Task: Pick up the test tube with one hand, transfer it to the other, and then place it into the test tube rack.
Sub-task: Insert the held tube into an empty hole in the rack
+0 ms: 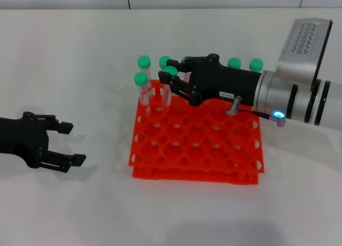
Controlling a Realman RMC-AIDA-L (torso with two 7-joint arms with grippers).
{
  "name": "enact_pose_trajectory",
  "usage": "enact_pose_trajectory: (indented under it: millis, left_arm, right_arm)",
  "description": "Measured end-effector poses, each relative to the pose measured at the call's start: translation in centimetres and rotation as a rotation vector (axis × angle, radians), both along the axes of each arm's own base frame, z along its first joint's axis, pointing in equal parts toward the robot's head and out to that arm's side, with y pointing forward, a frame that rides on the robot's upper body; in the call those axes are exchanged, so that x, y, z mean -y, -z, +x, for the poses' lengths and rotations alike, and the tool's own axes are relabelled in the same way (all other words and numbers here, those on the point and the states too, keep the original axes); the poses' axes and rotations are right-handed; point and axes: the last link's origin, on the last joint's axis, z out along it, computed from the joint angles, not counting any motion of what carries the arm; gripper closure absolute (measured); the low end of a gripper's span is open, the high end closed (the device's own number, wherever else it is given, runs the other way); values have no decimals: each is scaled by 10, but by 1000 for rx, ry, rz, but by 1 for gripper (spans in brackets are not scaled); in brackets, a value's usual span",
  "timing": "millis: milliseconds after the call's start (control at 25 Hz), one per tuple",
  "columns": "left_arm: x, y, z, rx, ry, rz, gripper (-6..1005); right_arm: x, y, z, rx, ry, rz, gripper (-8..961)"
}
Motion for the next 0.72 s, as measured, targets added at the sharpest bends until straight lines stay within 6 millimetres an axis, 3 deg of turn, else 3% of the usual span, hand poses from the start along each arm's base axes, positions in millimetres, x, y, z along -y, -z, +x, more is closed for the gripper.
enact_pose_trajectory:
  millis: [720]
  left_arm:
    - [0, 1, 0, 3, 0, -1, 111]
  right_arm:
    - [-2, 1, 2, 9, 12, -3, 672]
